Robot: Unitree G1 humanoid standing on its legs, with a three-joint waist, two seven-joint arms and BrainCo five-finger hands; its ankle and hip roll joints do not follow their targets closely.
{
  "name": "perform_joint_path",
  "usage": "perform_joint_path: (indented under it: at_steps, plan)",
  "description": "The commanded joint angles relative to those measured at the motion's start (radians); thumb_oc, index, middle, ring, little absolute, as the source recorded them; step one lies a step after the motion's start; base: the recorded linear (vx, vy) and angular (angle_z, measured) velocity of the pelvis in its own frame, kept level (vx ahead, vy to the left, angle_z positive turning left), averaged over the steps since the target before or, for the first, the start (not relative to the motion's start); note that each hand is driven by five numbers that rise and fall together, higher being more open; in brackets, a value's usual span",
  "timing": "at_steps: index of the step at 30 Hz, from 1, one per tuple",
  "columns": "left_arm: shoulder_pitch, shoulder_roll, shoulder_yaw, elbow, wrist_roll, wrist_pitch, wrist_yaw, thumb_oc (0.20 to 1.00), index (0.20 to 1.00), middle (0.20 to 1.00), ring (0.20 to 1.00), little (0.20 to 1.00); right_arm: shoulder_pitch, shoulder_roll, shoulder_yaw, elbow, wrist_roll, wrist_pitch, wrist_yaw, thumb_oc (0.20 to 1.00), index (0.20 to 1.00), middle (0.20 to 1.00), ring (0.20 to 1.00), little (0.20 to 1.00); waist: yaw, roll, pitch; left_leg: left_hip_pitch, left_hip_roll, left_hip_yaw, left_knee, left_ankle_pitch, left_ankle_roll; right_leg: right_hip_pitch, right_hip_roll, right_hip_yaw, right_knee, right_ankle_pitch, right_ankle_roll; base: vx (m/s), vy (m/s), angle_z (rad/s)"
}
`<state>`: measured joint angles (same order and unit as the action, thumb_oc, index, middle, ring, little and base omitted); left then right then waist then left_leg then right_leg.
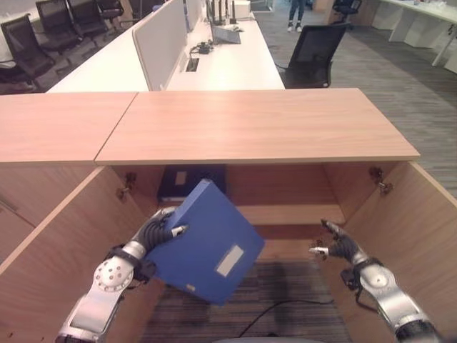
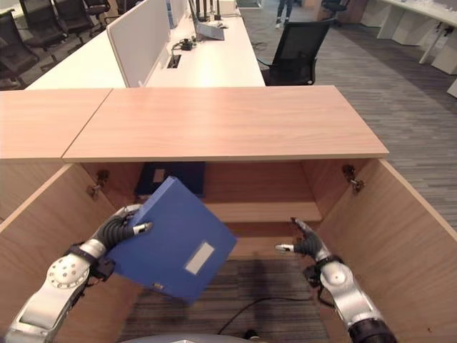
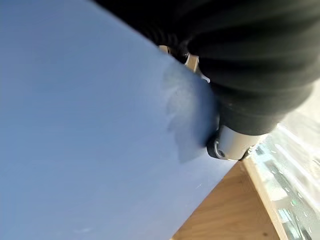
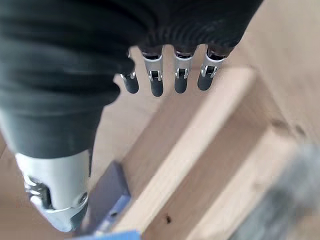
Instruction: Put the empty folder in the office cabinet
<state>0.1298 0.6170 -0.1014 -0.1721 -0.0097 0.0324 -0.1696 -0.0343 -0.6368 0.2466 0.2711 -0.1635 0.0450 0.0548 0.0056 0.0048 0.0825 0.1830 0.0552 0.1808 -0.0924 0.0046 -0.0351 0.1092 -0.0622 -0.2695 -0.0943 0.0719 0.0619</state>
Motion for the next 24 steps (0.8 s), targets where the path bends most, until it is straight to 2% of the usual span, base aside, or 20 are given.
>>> perform_joint_path:
  at_steps: [1,4,13,24]
  plan:
    - [-0.094,0.066,0.004,-0.060,0.038,-0.101,0.011,0.200,0.200,0.200,0.200,0.200,-0.090,-0.009,0.035,-0.019,-0.122,-0.050,0.015,1.000,1.000,1.000,1.000,1.000,-0.002,-0.048,-0.015,-0.025,-0.004,-0.012,0.005,-0.068,-0.007,0.043,-0.049,-0.008,0.007,-0.056,0.073,0.00,0.000,0.00]
    - [-0.130,0.106,-0.029,-0.087,0.037,-0.114,0.000,0.200,0.200,0.200,0.200,0.200,-0.170,-0.028,0.101,-0.044,-0.195,-0.062,0.014,1.000,1.000,1.000,1.000,1.000,0.002,-0.049,-0.016,-0.027,-0.002,-0.012,0.005,-0.064,-0.008,0.043,-0.049,-0.009,0.007,-0.056,0.073,0.00,-0.009,0.02]
    - [-0.192,0.165,-0.088,-0.111,0.015,-0.140,-0.012,0.200,0.200,0.200,0.200,0.200,-0.251,-0.037,0.163,-0.162,-0.129,-0.098,0.041,1.000,1.000,1.000,1.000,1.000,0.003,-0.048,-0.020,-0.026,-0.002,-0.014,0.005,-0.061,-0.009,0.046,-0.049,-0.009,0.007,-0.056,0.073,0.00,0.000,0.00]
    - [-0.230,0.170,-0.126,-0.108,-0.016,-0.154,-0.023,0.200,0.200,0.200,0.200,0.200,-0.260,0.054,0.203,-0.183,0.165,-0.114,0.104,1.000,1.000,1.000,1.000,1.000,0.007,-0.049,-0.027,-0.021,0.000,-0.009,0.005,-0.061,-0.013,0.049,-0.051,-0.010,0.007,-0.056,0.073,0.00,0.000,0.00]
